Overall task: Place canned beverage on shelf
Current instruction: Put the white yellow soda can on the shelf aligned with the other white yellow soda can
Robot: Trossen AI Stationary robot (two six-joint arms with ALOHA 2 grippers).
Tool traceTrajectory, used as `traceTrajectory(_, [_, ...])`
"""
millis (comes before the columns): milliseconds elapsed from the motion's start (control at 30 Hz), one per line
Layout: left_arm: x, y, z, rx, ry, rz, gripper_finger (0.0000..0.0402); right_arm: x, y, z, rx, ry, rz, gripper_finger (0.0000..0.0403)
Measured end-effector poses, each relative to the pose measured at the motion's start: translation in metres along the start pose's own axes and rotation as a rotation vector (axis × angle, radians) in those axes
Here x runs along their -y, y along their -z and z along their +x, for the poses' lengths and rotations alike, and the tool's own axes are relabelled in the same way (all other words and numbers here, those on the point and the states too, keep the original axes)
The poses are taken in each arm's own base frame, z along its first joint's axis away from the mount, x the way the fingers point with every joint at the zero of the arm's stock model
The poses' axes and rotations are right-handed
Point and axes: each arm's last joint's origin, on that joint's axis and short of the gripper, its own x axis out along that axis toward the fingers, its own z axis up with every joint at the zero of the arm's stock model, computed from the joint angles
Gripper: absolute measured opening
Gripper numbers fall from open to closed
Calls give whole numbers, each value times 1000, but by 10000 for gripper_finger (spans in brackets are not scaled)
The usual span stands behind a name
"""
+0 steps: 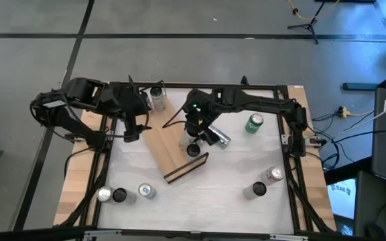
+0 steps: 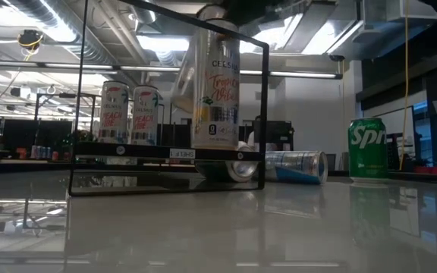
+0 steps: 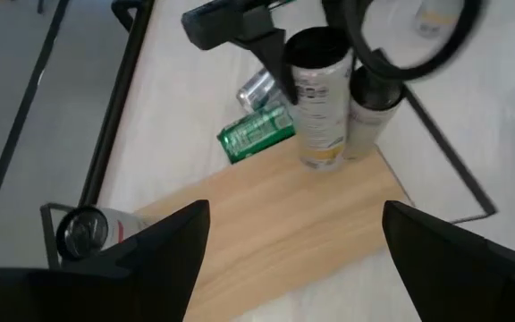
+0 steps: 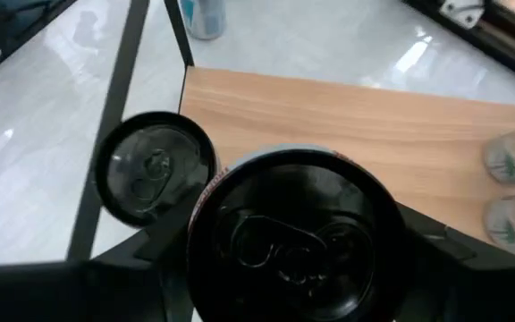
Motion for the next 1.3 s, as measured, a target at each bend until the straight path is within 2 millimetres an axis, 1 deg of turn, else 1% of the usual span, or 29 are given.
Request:
traceTrajectory(67, [-1,6,8,-6,-4,-13,322,-1,1,7,-20,-7,1,257])
traceTrajectory(200, [-2,21,20,14,-6,-35,322,0,1,14,-41,-6,2,257])
traceTrajectory(400, [-3,46,43,40,-12,-56,322,2,3,20,-43,-7,4,257])
traceTrajectory(500, [-2,55,60,59,4,-69,322,3,5,26,-56,-15,10,257])
traceTrajectory(700, [2,68,102,70,58,-87,322,7,8,36,-86,-4,17,257])
traceTrajectory(800, [4,72,120,77,58,-91,322,8,10,40,-98,-5,20,257])
traceTrajectory(900, [6,75,133,83,59,-92,322,9,10,42,-93,-2,19,257])
traceTrajectory(1033, [8,74,145,127,65,-103,322,10,12,46,-113,2,23,257])
traceTrajectory(1300, [11,76,159,150,55,-112,322,10,12,46,-111,4,23,257])
